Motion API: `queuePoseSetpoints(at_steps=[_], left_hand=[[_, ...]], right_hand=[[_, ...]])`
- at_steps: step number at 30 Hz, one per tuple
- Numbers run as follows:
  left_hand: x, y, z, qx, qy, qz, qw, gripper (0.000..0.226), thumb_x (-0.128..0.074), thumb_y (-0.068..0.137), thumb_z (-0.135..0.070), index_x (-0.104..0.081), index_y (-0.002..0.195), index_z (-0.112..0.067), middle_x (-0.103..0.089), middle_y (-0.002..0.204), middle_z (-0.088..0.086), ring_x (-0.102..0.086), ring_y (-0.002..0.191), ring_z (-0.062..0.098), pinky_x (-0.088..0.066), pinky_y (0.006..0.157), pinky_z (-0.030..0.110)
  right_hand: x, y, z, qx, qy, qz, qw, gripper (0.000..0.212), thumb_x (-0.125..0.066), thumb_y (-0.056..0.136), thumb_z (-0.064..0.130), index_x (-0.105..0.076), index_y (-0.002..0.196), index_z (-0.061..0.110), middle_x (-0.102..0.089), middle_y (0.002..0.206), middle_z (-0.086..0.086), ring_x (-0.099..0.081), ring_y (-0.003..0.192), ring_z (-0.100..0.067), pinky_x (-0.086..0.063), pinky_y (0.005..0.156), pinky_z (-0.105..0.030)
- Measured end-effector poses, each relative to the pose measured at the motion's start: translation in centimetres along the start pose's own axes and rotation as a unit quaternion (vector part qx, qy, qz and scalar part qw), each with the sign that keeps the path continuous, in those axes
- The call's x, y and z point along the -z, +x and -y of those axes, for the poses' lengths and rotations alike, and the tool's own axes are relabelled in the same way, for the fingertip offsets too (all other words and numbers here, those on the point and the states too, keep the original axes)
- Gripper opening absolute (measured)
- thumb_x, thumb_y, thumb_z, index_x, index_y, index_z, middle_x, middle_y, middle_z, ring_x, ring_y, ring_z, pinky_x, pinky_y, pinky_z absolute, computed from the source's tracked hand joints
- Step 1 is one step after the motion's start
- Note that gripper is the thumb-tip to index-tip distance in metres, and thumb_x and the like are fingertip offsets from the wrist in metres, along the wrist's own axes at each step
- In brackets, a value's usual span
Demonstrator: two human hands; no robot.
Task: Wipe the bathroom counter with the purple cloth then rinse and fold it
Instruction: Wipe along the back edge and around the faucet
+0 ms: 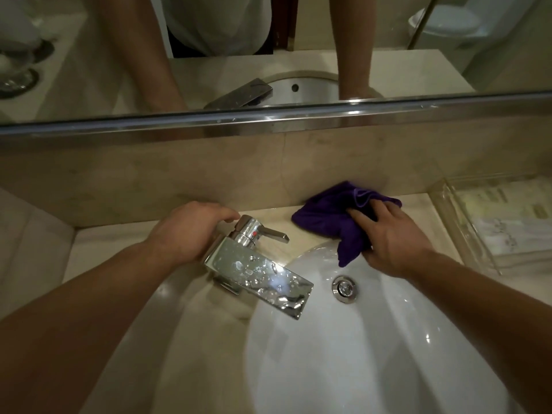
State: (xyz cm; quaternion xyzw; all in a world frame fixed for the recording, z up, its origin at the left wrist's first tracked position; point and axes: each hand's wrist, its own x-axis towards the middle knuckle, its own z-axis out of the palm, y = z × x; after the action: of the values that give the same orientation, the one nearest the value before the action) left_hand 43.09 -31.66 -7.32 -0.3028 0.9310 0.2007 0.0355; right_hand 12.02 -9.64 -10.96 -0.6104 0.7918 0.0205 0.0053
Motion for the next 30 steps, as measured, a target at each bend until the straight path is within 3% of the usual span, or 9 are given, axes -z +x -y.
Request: queuePoseSetpoints(at_steps=[4, 7, 11, 14, 16, 17, 21, 25, 30], left_hand=[[-0.3, -0.7, -0.4, -0.004, -0.024, 0.017, 1.000, 0.041, -0.069, 0.079, -0.028, -0.063, 0.119, -0.036, -0.067, 0.108, -0.012, -0.064, 0.100, 0.011, -0.050, 0.084, 0.031], [-0.1, -1.0, -1.2, -0.005, -0.032, 0.028, 0.999, 0.045, -0.064, 0.075, -0.035, -0.063, 0.120, -0.034, -0.064, 0.102, -0.009, -0.062, 0.098, 0.014, -0.045, 0.080, 0.028], [-0.4, -1.6, -0.6, 0.021, -0.007, 0.047, 0.999, 0.060, -0.068, 0.063, -0.043, -0.059, 0.122, -0.039, -0.062, 0.111, -0.010, -0.060, 0.106, 0.017, -0.051, 0.085, 0.039], [-0.4, -2.0, -0.1, 0.070, 0.044, 0.043, 0.996, 0.060, -0.073, 0.071, -0.041, -0.055, 0.128, -0.037, -0.057, 0.126, -0.008, -0.054, 0.117, 0.021, -0.051, 0.089, 0.043], [-0.3, -2.1, -0.1, 0.098, 0.040, 0.008, 0.994, 0.037, -0.055, 0.090, -0.047, -0.057, 0.125, -0.034, -0.058, 0.127, -0.004, -0.054, 0.115, 0.023, -0.049, 0.090, 0.042], [-0.2, -2.1, 0.0, 0.110, 0.027, -0.005, 0.993, 0.039, -0.041, 0.094, -0.054, -0.058, 0.123, -0.034, -0.059, 0.125, -0.003, -0.054, 0.114, 0.024, -0.049, 0.091, 0.043], [0.0, -2.3, 0.3, 0.130, 0.009, -0.007, 0.991, 0.073, -0.010, 0.083, -0.075, -0.054, 0.128, -0.038, -0.059, 0.127, -0.005, -0.054, 0.117, 0.022, -0.047, 0.095, 0.045], [0.2, -2.6, 0.1, 0.132, 0.014, -0.011, 0.991, 0.073, -0.011, 0.084, -0.075, -0.052, 0.132, -0.039, -0.057, 0.132, -0.004, -0.052, 0.121, 0.022, -0.046, 0.097, 0.045], [0.6, -3.6, 0.3, 0.153, 0.024, -0.007, 0.988, 0.055, -0.025, 0.097, -0.060, -0.049, 0.139, -0.033, -0.053, 0.139, 0.000, -0.050, 0.125, 0.023, -0.042, 0.101, 0.041]], right_hand=[[-0.6, -0.1, 2.2, -0.016, 0.000, -0.004, 1.000, 0.085, -0.065, 0.061, 0.047, -0.047, 0.140, 0.020, -0.053, 0.123, -0.021, -0.050, 0.108, -0.046, -0.047, 0.093, -0.053], [-0.4, 0.1, 3.3, -0.005, 0.001, -0.001, 1.000, 0.086, -0.066, 0.061, 0.049, -0.047, 0.140, 0.021, -0.053, 0.124, -0.021, -0.050, 0.108, -0.046, -0.046, 0.094, -0.055], [-0.3, 0.3, 4.9, 0.002, -0.004, 0.009, 1.000, 0.086, -0.065, 0.065, 0.050, -0.045, 0.144, 0.023, -0.051, 0.128, -0.018, -0.047, 0.113, -0.044, -0.043, 0.099, -0.055], [-0.3, 0.4, 5.7, 0.007, -0.003, 0.015, 1.000, 0.084, -0.059, 0.067, 0.052, -0.044, 0.145, 0.024, -0.050, 0.130, -0.017, -0.045, 0.116, -0.043, -0.041, 0.101, -0.056], [-0.2, 0.6, 6.2, 0.010, -0.002, 0.018, 1.000, 0.083, -0.054, 0.068, 0.053, -0.044, 0.145, 0.024, -0.050, 0.130, -0.018, -0.045, 0.116, -0.044, -0.040, 0.102, -0.056], [-0.1, 0.7, 6.4, 0.011, -0.001, 0.020, 1.000, 0.083, -0.052, 0.068, 0.054, -0.044, 0.145, 0.024, -0.050, 0.131, -0.018, -0.045, 0.117, -0.044, -0.040, 0.102, -0.056], [0.5, 0.9, 7.5, 0.020, -0.011, 0.041, 0.999, 0.083, -0.046, 0.072, 0.058, -0.039, 0.149, 0.027, -0.046, 0.137, -0.015, -0.042, 0.123, -0.042, -0.036, 0.107, -0.056], [0.5, 1.3, 9.0, 0.041, -0.012, 0.049, 0.998, 0.085, -0.052, 0.073, 0.058, -0.035, 0.151, 0.028, -0.044, 0.139, -0.015, -0.040, 0.126, -0.043, -0.034, 0.109, -0.055], [0.4, 1.4, 10.8, 0.070, -0.027, 0.066, 0.995, 0.091, -0.059, 0.079, 0.062, -0.021, 0.156, 0.030, -0.031, 0.151, -0.017, -0.027, 0.139, -0.046, -0.021, 0.117, -0.058]])
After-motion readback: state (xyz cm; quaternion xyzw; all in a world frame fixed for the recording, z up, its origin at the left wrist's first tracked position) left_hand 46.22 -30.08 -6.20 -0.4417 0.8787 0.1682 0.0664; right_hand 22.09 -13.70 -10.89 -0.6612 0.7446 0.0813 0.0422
